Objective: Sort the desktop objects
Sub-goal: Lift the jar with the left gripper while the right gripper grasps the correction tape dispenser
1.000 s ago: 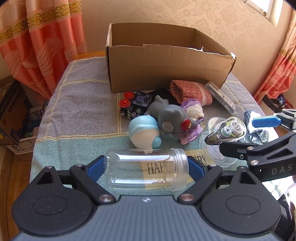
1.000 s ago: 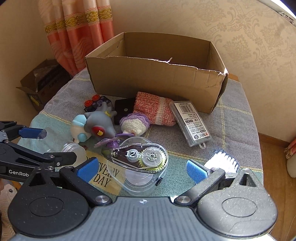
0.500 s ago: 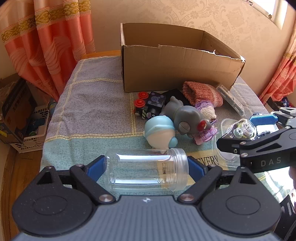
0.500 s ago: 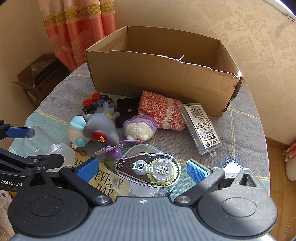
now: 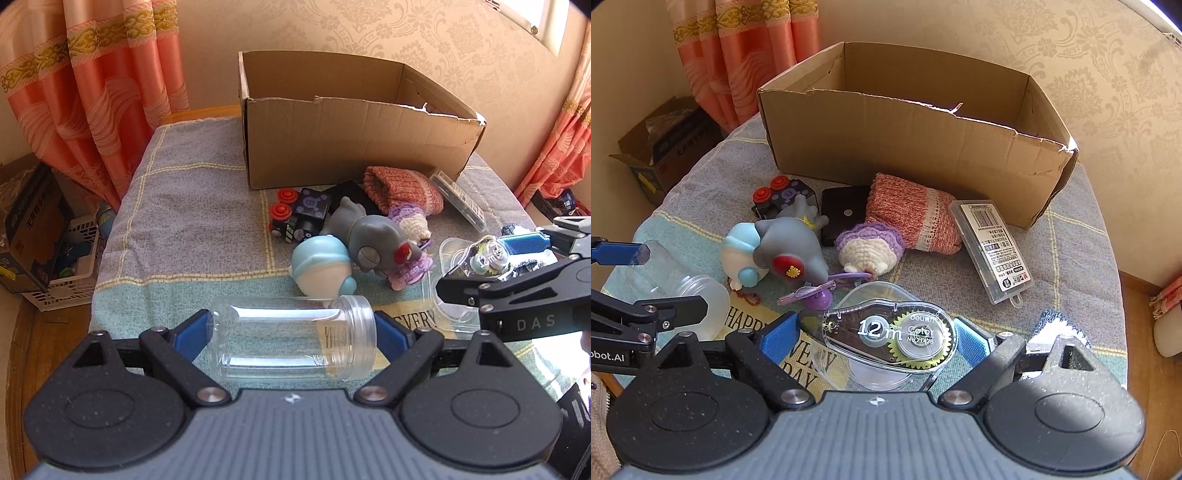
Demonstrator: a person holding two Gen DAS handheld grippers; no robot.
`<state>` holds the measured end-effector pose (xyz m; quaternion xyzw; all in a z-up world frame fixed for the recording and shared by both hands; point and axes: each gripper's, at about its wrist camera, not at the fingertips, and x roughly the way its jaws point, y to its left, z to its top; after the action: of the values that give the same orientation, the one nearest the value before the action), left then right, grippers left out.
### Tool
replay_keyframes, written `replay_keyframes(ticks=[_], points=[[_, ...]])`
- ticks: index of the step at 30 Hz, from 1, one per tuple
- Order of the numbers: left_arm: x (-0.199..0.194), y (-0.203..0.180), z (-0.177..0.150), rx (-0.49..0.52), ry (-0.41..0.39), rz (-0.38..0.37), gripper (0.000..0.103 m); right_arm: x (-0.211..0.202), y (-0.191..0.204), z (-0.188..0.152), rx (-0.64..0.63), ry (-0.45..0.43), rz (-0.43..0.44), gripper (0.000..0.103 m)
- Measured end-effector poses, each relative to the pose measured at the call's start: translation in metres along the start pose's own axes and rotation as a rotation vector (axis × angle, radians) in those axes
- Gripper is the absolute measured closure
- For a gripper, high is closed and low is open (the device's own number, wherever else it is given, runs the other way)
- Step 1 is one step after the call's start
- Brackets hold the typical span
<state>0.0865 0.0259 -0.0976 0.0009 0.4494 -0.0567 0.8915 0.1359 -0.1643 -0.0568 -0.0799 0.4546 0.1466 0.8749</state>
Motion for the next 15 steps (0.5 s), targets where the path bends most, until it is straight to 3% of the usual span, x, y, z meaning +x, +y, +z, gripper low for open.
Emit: replay_keyframes(ticks=[15], points=[[-0.024, -0.002, 0.018, 0.019, -0.03, -0.044, 0.012, -0.036, -0.015, 0.007, -0.05, -0.058, 0.005, 0.011]])
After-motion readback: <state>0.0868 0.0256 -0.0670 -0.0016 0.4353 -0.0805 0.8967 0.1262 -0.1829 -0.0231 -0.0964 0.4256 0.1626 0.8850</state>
